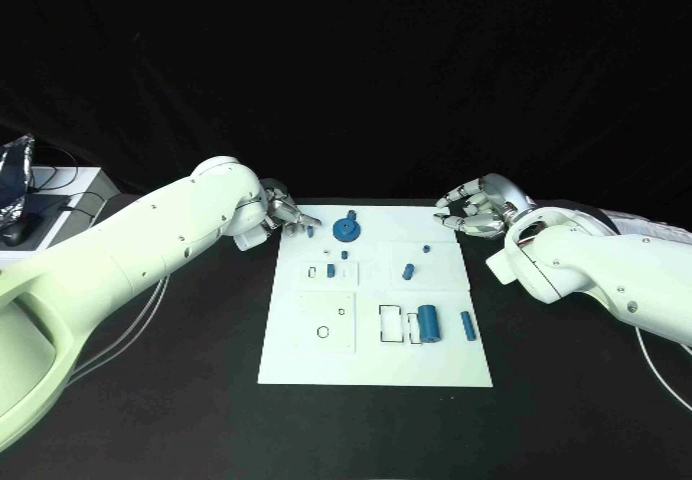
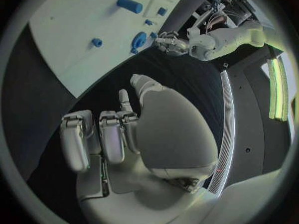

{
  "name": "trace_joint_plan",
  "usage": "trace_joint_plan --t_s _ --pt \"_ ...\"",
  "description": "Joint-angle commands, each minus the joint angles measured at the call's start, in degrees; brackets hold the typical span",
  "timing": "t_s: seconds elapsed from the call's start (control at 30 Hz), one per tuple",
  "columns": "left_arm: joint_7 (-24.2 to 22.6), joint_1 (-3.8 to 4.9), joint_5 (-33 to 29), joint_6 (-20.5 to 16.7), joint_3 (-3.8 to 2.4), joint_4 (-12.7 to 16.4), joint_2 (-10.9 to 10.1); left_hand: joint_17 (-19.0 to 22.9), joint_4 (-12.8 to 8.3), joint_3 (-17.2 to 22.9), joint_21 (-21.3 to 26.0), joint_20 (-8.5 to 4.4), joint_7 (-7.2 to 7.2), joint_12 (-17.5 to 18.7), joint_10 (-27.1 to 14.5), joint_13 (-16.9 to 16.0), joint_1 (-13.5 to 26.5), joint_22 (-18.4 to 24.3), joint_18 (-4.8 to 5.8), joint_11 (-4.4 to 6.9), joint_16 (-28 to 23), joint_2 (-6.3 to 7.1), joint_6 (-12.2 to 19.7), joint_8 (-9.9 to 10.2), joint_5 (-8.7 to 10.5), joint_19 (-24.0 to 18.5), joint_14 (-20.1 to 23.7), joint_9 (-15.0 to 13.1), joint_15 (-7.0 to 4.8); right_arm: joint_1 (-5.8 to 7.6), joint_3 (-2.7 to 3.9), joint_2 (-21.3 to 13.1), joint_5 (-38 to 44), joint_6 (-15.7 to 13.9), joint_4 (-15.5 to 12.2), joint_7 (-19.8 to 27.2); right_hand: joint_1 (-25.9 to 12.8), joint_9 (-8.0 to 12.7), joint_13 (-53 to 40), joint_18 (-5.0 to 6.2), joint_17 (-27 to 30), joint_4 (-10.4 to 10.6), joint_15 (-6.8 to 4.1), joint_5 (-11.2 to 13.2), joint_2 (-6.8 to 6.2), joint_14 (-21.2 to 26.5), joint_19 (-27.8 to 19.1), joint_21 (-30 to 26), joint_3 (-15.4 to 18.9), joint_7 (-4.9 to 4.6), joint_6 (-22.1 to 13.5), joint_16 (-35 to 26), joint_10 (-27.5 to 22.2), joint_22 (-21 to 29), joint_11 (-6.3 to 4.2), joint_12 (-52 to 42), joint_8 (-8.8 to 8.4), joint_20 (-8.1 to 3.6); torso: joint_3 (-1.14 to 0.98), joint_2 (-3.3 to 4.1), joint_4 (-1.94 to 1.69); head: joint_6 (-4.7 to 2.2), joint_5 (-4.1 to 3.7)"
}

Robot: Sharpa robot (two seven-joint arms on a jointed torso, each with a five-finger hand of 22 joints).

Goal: Assemble the parts on the task board

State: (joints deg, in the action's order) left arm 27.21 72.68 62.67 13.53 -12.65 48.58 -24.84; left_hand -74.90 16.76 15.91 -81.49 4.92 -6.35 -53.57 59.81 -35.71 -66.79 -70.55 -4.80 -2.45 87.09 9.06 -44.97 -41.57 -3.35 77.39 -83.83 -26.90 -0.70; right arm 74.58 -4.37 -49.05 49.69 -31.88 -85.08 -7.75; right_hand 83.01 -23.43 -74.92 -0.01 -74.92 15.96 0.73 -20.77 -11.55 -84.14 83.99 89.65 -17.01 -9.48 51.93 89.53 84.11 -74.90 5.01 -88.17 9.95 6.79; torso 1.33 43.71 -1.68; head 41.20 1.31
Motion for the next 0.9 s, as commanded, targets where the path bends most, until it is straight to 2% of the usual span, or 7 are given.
trace_joint_plan --t_s 0.03,0.27,0.3,0.43,0.57,0.8,0.9 --pt "-0.4 0.10 -0.8 1.3 0.09 -0.1 0.3 -9.7 0.0 0.5 -0.3 0.02 0.01 -0.3 0.2 0.1 0.1 0.0 0.50 0.21 0.3 0.11 -0.6 -0.2 0.01 0.3 -3.9 -0.1 -0.40 0.01 0.04 0.1 0.5 0.1 0.0 0.5 -0.4 -0.1 -12.9 0.01 -12.7 -0.1 -0.32 -0.2 -0.24 -5.3 6.0 0.4 -0.3 -0.07 -0.5 -0.3 3.6 -15.1 -0.31 0.4 0.29 -0.54 0.03 0.05 0.01 0.06 0.01" --pt "-0.5 0.10 -1.8 0.2 0.26 -0.3 0.4 -9.8 0.0 1.2 -0.3 -0.07 0.07 -0.4 0.2 0.2 -0.2 -0.1 0.52 0.28 0.4 -0.21 -0.7 0.0 -0.01 0.4 -4.0 -0.3 -0.48 0.01 0.05 0.2 0.5 0.2 0.0 0.5 -0.4 -0.1 -12.9 0.01 -12.7 -0.1 -0.32 -0.2 -0.24 -5.3 6.0 0.4 -0.3 -0.07 -0.5 -0.3 3.6 -15.1 -0.31 0.4 0.29 -0.54 0.00 -0.01 -0.06 0.28 -0.08" --pt "-0.5 0.10 -2.2 0.0 0.27 -0.3 0.4 -9.3 0.1 2.7 -0.1 -0.14 0.01 -0.4 -0.2 0.4 -0.3 0.4 0.40 0.28 0.1 -0.89 -0.6 0.3 -0.01 -0.1 -3.7 -0.6 -0.48 0.01 0.05 0.2 0.5 0.2 0.0 0.5 -0.4 -0.1 -12.9 0.01 -12.7 -0.1 -0.32 -0.2 -0.24 -5.3 6.0 0.4 -0.3 -0.07 -0.5 -0.3 3.6 -15.1 -0.31 0.4 0.29 -0.54 -0.01 -0.01 -0.05 0.35 -0.11" --pt "-0.5 0.10 -3.3 -0.4 0.29 -0.3 0.3 -9.1 0.0 5.5 -0.1 -0.15 0.04 -0.5 -0.5 0.6 -0.5 0.5 0.38 0.27 0.1 -1.18 -0.6 0.6 -0.01 -0.2 -3.6 -1.0 -0.50 0.01 0.05 0.2 0.5 0.2 0.1 0.4 -0.4 -0.1 -12.9 0.01 -12.7 -0.1 -0.32 -0.2 -0.24 -5.3 6.0 0.4 -0.3 -0.07 -0.5 -0.3 3.6 -15.1 -0.31 0.4 0.29 -0.54 0.01 -0.05 0.01 0.36 -0.20" --pt "-0.5 0.10 -3.8 -0.4 0.30 -0.2 0.4 -9.2 0.0 8.3 -0.2 -0.17 0.09 -0.8 -0.6 0.9 -0.7 0.2 0.42 0.33 0.2 -0.76 -0.6 0.8 0.00 -0.1 -3.7 -1.6 -0.53 0.01 0.05 0.3 0.5 0.3 0.2 0.4 -0.4 -0.1 -12.9 0.01 -12.7 -0.1 -0.32 -0.2 -0.24 -5.3 6.0 0.4 -0.3 -0.07 -0.5 -0.3 3.6 -15.1 -0.31 0.4 0.29 -0.54 -0.04 0.00 0.01 0.34 -0.20" --pt "-0.6 0.10 -4.2 0.3 0.32 -0.3 0.5 -9.4 -0.5 17.2 -0.3 -0.36 0.38 -1.1 -0.7 1.7 -3.5 -0.2 0.47 0.63 0.4 1.01 -0.8 1.0 0.06 0.0 -3.8 -3.5 -0.80 0.01 0.05 0.3 0.5 0.3 0.2 0.3 -0.4 -0.1 -12.9 0.01 -12.7 -0.2 -0.32 -0.4 -0.31 -5.3 6.0 0.3 -0.6 -0.08 -0.5 -0.3 3.6 -15.1 -0.30 0.4 0.38 -0.54 -0.02 -0.01 -0.05 0.42 -0.30" --pt "-0.6 0.10 -4.3 0.3 0.34 -0.4 0.5 -9.4 -0.6 17.6 -0.3 -0.36 0.41 -1.1 -0.7 1.8 -3.6 -0.2 0.48 0.65 0.4 1.16 -0.8 1.0 0.08 0.0 -3.8 -3.6 -0.82 0.01 0.05 0.3 0.5 0.3 0.2 0.3 -0.4 -0.1 -12.9 0.01 -12.7 -0.2 -0.32 -0.4 -0.31 -5.3 6.0 0.3 -0.6 -0.08 -0.5 -0.3 3.6 -15.1 -0.30 0.4 0.38 -0.54 -0.01 0.02 -0.08 0.45 -0.30"
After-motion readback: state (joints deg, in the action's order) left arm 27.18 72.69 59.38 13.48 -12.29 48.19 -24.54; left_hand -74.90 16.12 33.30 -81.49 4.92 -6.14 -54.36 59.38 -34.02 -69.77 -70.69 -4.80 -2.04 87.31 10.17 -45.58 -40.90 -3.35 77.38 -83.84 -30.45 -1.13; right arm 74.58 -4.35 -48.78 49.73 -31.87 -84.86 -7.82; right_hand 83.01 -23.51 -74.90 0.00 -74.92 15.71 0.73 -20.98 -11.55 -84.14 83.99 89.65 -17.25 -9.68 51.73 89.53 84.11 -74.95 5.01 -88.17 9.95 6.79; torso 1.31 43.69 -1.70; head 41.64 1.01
